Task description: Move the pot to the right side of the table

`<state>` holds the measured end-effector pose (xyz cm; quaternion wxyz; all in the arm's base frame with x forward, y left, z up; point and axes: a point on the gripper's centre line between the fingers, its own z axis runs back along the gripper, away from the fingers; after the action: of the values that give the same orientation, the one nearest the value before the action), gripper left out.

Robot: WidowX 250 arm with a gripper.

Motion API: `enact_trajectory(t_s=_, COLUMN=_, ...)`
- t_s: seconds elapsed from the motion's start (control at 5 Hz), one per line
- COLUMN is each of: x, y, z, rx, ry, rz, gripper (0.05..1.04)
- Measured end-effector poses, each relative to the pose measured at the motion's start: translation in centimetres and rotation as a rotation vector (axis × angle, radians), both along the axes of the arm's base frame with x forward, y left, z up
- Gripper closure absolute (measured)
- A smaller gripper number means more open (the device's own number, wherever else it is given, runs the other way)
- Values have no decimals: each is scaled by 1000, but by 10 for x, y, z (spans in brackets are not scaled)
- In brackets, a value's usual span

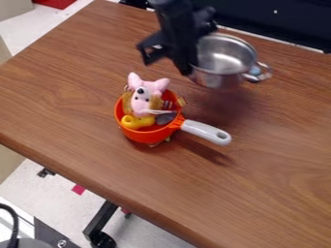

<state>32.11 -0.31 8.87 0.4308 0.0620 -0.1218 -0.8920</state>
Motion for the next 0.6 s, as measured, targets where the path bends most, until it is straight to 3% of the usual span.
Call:
enact_trajectory(t_s=0.2, x=-11, y=-25, z=-20, rx=21, ry=4, rz=-6, gripper=1028)
enact_trajectory(t_s=0.4, x=-10, y=-38, z=-20, rx=43, ry=-8, rz=12, gripper=1028)
enact_trajectory(t_s=0.6, x=-11, y=-48, z=-28, rx=79, ry=18, rz=30, gripper=1028)
